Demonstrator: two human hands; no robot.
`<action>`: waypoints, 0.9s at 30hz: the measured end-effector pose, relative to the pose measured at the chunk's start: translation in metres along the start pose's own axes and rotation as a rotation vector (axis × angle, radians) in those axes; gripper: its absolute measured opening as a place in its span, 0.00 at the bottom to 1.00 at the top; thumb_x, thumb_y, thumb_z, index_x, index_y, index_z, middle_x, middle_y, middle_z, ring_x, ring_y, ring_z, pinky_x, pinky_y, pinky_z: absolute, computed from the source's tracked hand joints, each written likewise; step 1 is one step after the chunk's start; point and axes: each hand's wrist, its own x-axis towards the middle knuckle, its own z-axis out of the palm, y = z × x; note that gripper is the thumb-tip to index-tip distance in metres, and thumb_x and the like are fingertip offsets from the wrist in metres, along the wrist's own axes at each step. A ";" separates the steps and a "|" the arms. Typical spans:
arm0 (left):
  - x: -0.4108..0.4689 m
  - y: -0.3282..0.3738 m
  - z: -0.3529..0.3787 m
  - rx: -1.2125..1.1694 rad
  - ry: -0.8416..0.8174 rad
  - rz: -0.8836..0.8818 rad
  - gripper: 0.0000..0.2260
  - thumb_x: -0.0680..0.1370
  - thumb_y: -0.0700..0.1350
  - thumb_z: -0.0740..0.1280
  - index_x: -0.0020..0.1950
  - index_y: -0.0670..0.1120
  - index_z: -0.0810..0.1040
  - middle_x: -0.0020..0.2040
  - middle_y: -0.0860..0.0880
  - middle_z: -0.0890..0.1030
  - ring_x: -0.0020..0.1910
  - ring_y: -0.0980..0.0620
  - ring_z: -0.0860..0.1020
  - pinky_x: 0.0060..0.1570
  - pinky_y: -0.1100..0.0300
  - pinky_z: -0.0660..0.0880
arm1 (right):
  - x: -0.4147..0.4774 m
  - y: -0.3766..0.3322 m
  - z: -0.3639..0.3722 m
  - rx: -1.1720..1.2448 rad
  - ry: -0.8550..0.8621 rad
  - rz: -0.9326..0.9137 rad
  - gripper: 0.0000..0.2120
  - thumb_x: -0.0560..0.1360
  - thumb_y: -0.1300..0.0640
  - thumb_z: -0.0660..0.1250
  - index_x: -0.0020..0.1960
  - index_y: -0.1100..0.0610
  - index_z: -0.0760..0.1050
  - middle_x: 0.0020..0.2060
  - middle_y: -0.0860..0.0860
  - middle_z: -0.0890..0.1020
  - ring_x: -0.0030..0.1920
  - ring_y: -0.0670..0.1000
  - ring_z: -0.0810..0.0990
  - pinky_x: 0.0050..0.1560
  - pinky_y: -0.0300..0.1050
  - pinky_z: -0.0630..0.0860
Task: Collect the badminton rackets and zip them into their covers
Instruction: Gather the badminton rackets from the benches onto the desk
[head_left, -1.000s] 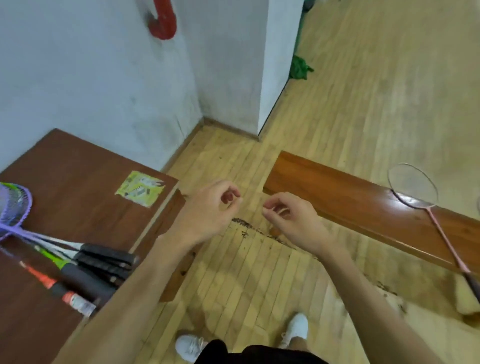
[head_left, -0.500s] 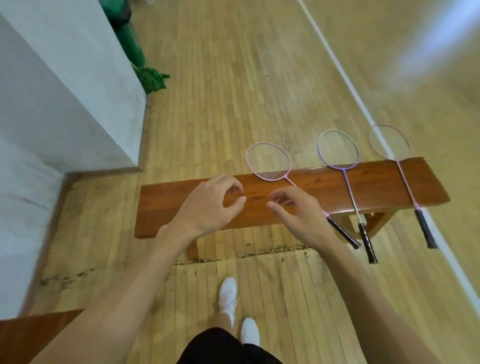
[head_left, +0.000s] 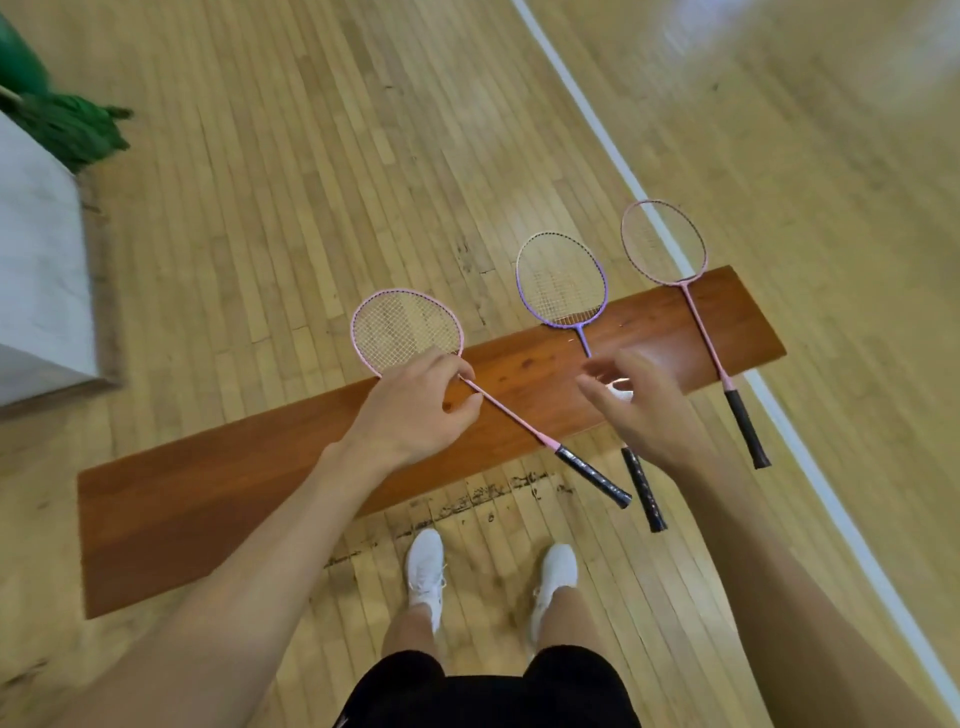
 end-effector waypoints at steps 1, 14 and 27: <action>0.015 0.004 0.007 0.004 -0.019 -0.011 0.14 0.77 0.57 0.61 0.58 0.52 0.74 0.56 0.56 0.75 0.56 0.55 0.74 0.61 0.53 0.71 | 0.010 0.012 -0.007 -0.008 -0.003 0.011 0.09 0.76 0.51 0.67 0.53 0.52 0.78 0.48 0.48 0.80 0.49 0.47 0.79 0.53 0.47 0.77; 0.146 0.015 0.204 0.019 -0.077 -0.447 0.11 0.78 0.52 0.61 0.58 0.50 0.74 0.54 0.53 0.75 0.54 0.51 0.76 0.52 0.53 0.71 | 0.132 0.235 0.005 -0.152 -0.249 0.059 0.12 0.77 0.50 0.64 0.57 0.54 0.77 0.49 0.50 0.80 0.48 0.49 0.77 0.54 0.50 0.77; 0.190 -0.026 0.352 -0.316 0.290 -1.026 0.16 0.79 0.42 0.64 0.63 0.43 0.64 0.60 0.42 0.75 0.54 0.41 0.78 0.49 0.53 0.74 | 0.161 0.340 0.103 -0.327 -0.294 0.229 0.13 0.77 0.55 0.67 0.58 0.60 0.71 0.49 0.53 0.77 0.48 0.53 0.76 0.44 0.41 0.68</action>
